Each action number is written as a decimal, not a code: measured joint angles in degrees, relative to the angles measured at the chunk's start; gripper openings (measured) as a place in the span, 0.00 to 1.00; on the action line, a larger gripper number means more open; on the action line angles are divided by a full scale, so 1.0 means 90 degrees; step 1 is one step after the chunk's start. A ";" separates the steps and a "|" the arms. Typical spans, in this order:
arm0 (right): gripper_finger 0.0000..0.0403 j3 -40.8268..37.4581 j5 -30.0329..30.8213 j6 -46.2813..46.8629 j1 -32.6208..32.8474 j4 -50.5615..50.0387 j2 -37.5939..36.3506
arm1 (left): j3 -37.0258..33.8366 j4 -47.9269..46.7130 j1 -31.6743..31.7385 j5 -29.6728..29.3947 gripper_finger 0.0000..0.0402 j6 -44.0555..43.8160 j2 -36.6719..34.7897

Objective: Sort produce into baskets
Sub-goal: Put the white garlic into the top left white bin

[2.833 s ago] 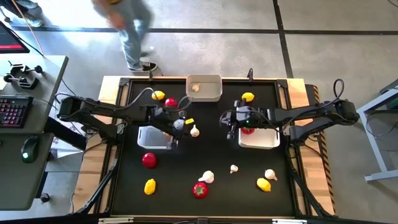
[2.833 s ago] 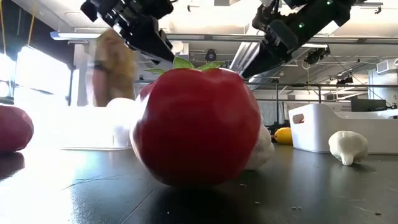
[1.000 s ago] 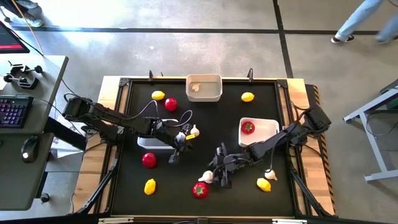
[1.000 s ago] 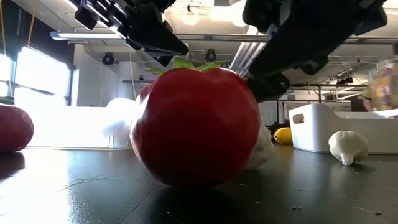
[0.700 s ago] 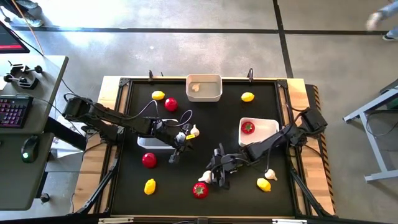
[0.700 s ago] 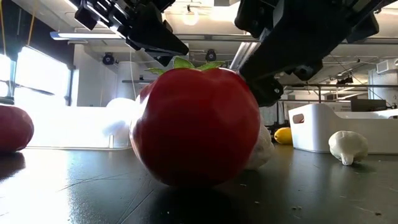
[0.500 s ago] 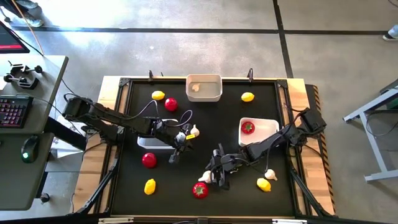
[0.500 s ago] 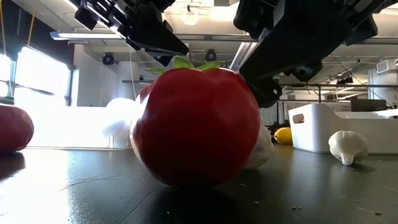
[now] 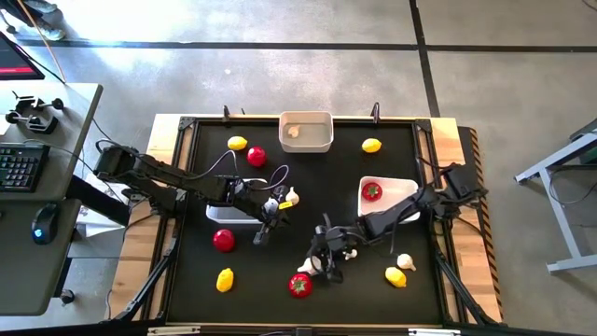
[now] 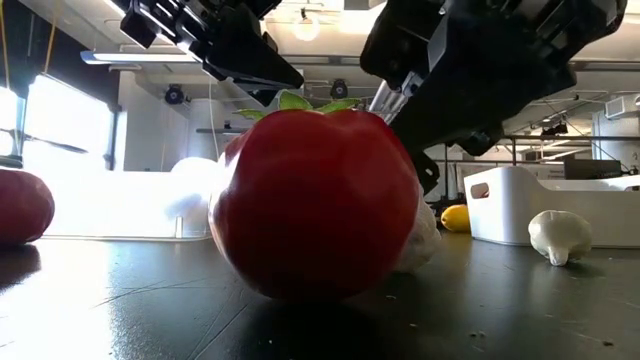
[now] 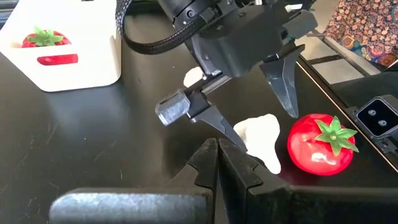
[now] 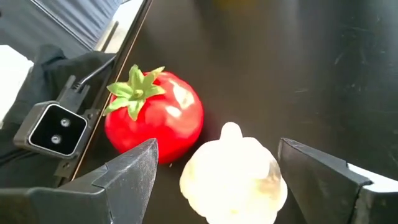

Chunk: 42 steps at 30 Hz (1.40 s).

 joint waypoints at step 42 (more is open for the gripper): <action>0.65 -0.0313 0.0322 -0.1216 -0.1337 -0.1412 -0.0784 | 0.0002 -0.0006 0.0631 -0.0009 0.00 0.0453 0.0002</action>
